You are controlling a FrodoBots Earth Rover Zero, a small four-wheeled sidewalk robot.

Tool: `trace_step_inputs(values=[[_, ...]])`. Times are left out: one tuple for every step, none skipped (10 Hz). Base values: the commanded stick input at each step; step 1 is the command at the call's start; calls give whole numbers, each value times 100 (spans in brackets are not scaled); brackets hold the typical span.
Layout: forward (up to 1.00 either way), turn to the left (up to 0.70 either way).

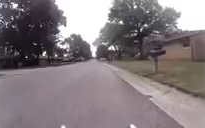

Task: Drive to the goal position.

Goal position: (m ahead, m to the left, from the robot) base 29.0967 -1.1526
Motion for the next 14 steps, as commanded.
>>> trace_step_inputs(values=[[100,0],[100,0],[100,0],[100,0],[100,0],[100,0],[100,0],[100,0],[100,0],[100,0],[100,0],[100,0],[100,0],[100,0]])
